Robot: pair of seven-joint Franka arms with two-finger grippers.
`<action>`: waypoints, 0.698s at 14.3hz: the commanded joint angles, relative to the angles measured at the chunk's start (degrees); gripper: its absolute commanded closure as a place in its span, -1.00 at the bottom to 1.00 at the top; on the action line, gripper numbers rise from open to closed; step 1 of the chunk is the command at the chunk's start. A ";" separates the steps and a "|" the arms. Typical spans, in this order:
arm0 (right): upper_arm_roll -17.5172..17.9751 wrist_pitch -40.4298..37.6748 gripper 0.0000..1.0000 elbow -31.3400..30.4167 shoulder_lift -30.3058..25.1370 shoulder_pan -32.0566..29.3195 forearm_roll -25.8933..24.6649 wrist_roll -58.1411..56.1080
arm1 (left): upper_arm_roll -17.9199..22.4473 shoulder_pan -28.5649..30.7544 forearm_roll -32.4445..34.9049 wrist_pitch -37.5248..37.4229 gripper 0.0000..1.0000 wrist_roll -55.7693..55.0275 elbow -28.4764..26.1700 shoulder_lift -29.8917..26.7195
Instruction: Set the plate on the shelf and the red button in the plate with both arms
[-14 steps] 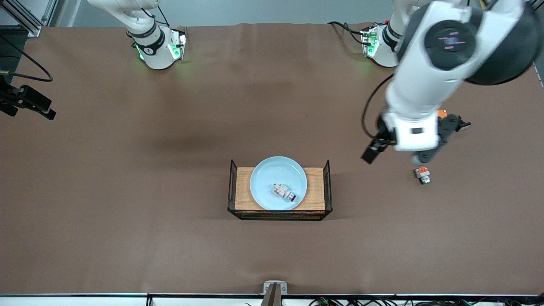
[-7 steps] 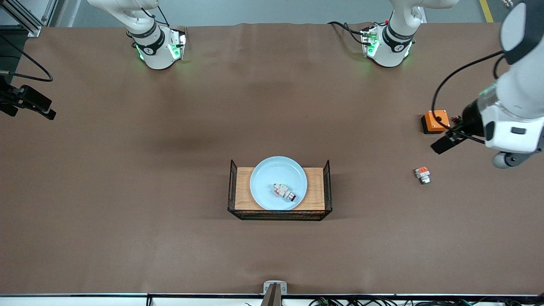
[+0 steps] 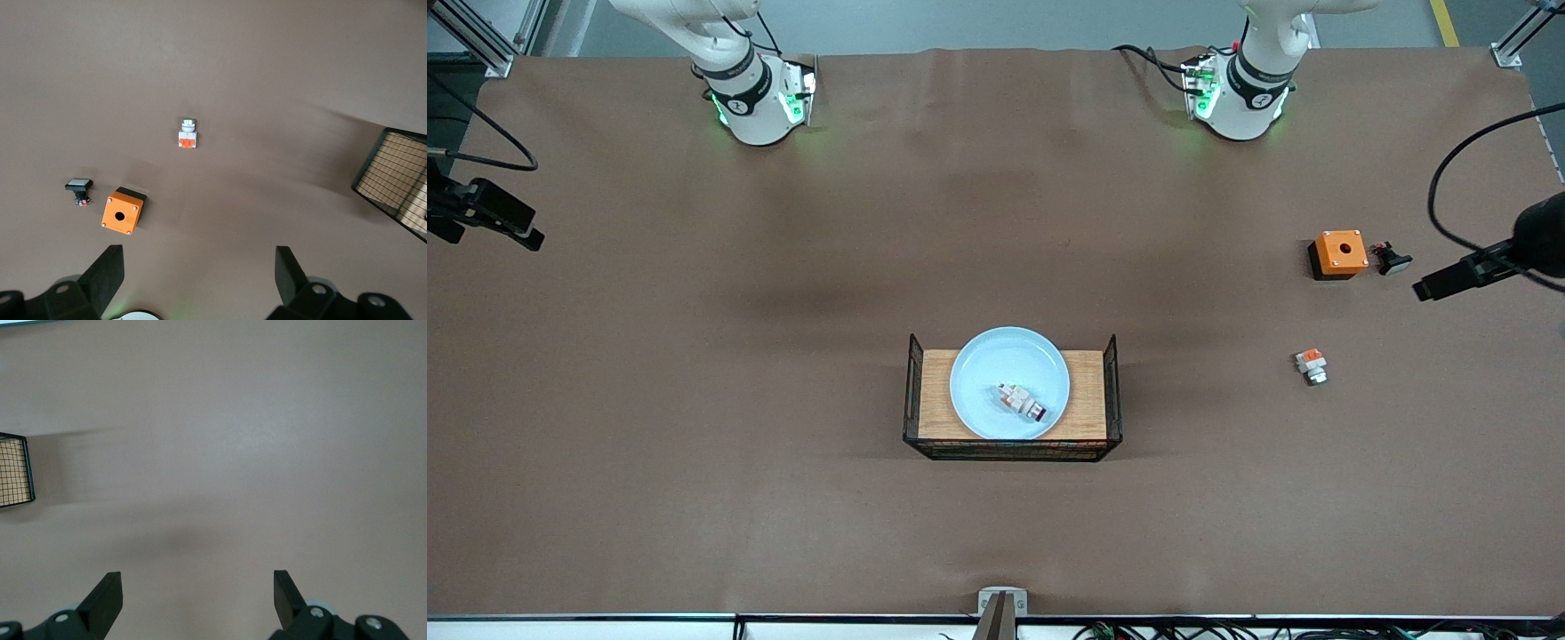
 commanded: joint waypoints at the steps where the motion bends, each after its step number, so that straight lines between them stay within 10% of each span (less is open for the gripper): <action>1: 0.14 0.26 -0.99 -0.44 -0.47 0.06 -0.78 -0.53 | -0.28 0.29 -1.01 -0.84 -1.00 3.20 -0.84 -2.69; 10: 0.14 0.35 -0.99 -0.44 -0.47 0.06 -0.78 -0.53 | -5.11 9.25 -2.42 0.30 -1.00 12.36 -6.81 -9.98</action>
